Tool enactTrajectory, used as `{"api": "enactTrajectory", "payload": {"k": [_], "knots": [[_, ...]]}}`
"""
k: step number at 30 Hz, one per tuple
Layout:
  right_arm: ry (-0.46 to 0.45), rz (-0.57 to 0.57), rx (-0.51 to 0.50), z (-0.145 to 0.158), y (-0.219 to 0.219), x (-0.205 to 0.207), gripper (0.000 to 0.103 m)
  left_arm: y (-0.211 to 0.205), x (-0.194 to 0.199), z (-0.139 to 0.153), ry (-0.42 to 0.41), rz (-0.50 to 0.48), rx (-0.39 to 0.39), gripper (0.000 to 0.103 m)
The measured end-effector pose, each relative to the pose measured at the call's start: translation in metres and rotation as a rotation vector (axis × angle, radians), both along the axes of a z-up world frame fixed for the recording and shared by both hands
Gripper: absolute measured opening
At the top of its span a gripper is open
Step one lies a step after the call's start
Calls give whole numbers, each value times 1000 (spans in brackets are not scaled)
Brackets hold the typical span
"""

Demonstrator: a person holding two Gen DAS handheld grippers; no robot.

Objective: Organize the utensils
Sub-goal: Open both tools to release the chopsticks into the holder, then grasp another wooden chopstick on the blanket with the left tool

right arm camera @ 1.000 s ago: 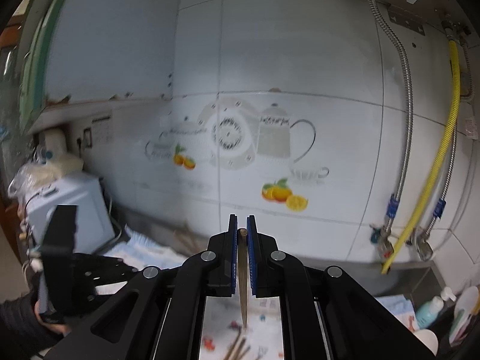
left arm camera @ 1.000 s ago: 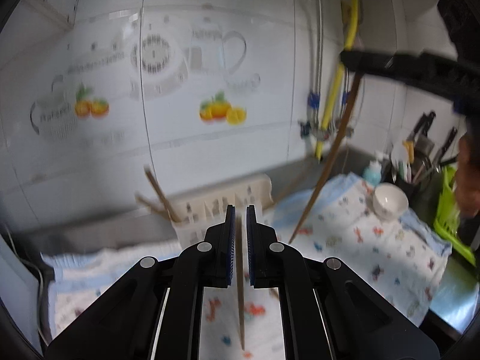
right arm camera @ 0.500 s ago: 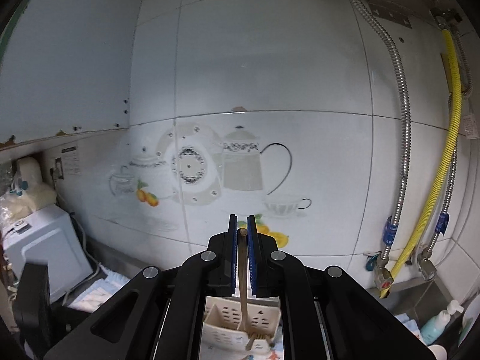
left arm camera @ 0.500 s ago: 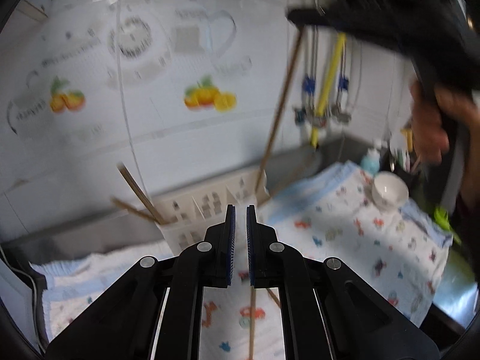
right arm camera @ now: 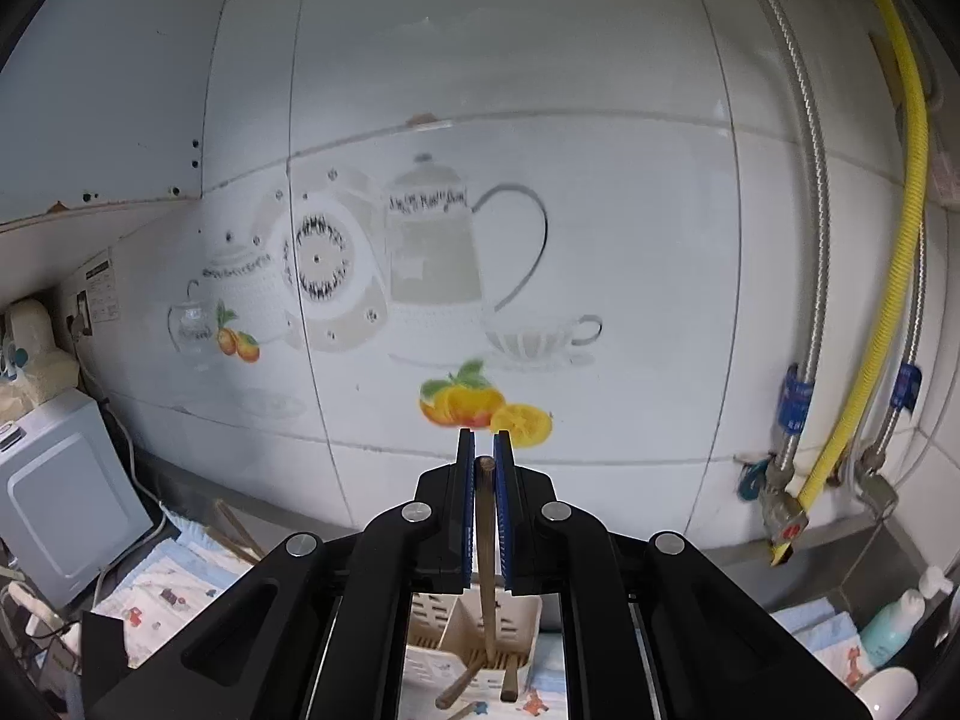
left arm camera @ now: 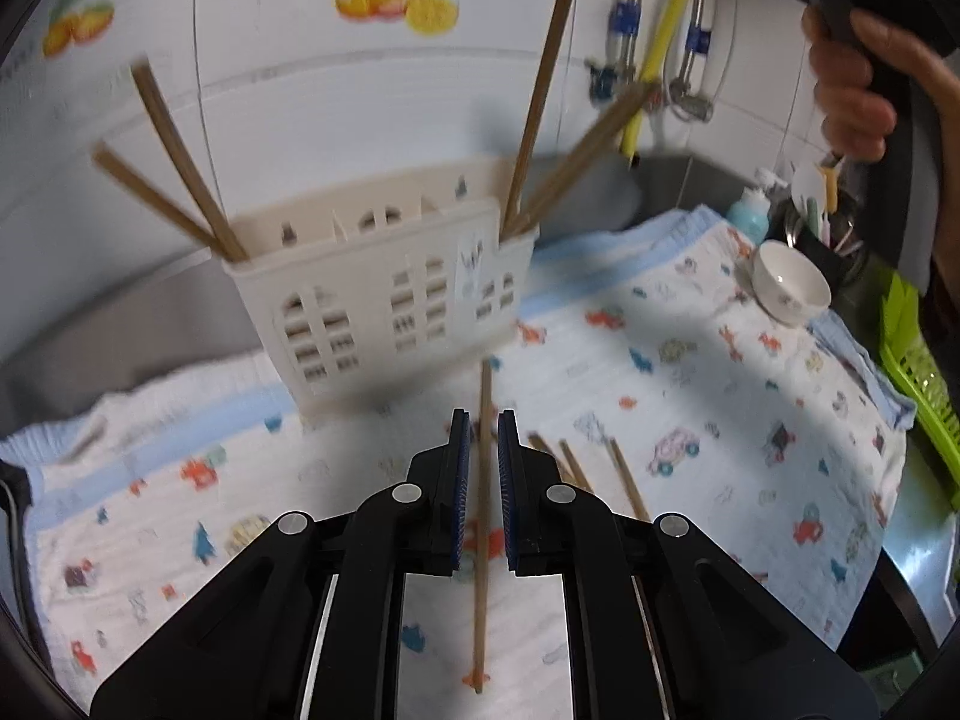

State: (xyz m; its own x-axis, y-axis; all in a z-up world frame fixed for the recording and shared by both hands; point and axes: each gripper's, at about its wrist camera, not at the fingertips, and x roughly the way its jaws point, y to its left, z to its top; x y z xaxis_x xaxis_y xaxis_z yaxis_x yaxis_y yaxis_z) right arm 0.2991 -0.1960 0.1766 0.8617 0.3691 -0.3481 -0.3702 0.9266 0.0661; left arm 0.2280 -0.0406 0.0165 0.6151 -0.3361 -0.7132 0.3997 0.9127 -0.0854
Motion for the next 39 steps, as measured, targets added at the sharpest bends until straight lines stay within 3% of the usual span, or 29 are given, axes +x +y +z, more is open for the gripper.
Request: {"api": "enactTrajectory", "payload": {"k": [2, 5, 21, 25, 30, 34, 39], "knots": [[3, -2, -3, -2, -1, -1, 7, 1, -1, -10, 23, 5, 11, 13], [9, 12, 4, -1, -4, -8, 18, 3, -3, -24, 56, 4, 26, 18], [-43, 52, 24, 27, -42, -95, 21, 2, -28, -78, 170, 20, 68, 21], [-59, 37, 18, 29, -54, -113, 25, 2, -29, -94, 202, 30, 74, 21], [-65, 33, 21, 24, -63, -134, 26, -4, -37, -97, 152, 39, 129, 17], [-63, 34, 29, 14, -71, -155, 27, -9, -42, -96, 130, 48, 173, 8], [-58, 25, 52, -1, -80, -176, 27, -10, -43, -97, 129, 40, 182, 8]]}}
